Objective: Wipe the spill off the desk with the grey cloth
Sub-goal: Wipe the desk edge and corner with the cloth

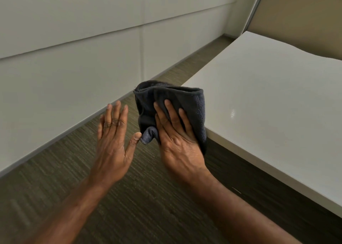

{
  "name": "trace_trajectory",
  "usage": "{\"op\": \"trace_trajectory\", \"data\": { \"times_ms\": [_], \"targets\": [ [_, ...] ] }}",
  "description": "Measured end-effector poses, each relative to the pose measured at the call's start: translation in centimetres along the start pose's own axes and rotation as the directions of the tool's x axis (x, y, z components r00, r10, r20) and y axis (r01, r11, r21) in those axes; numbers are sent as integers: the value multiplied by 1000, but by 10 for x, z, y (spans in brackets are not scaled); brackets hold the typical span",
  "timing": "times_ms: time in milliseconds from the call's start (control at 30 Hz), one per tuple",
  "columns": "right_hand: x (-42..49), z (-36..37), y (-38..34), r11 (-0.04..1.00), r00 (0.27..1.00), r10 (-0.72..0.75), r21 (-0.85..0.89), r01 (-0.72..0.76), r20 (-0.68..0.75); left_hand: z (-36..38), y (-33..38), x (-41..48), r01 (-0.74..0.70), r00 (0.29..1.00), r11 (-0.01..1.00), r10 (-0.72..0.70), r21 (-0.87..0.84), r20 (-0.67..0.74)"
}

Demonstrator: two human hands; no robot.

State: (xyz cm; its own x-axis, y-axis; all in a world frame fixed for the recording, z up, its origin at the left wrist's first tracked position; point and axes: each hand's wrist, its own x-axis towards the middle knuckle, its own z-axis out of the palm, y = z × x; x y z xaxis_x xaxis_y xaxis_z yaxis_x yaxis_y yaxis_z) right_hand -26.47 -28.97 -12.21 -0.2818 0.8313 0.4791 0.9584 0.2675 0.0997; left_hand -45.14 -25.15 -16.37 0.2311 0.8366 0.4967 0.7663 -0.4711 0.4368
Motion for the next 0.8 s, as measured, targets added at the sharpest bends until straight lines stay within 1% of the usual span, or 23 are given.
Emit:
{"op": "trace_trajectory", "data": {
  "times_ms": [167, 367, 600, 800],
  "targets": [
    [-5, -10, 5, 1000, 999, -18, 6, 17, 42, -6, 5, -5, 18, 1000, 1000, -18, 13, 4],
    [-25, -28, 14, 1000, 999, 24, -4, -24, 43, -11, 19, -10, 21, 1000, 1000, -21, 13, -3],
    [-69, -48, 37, 996, 992, 69, -58, -63, 109, -10, 41, -16, 18, 1000, 1000, -17, 26, -13],
    [-103, -68, 52, 995, 993, 82, -63, -77, 80, -8, 60, -22, 16, 1000, 1000, -17, 22, 4]
  ]
}}
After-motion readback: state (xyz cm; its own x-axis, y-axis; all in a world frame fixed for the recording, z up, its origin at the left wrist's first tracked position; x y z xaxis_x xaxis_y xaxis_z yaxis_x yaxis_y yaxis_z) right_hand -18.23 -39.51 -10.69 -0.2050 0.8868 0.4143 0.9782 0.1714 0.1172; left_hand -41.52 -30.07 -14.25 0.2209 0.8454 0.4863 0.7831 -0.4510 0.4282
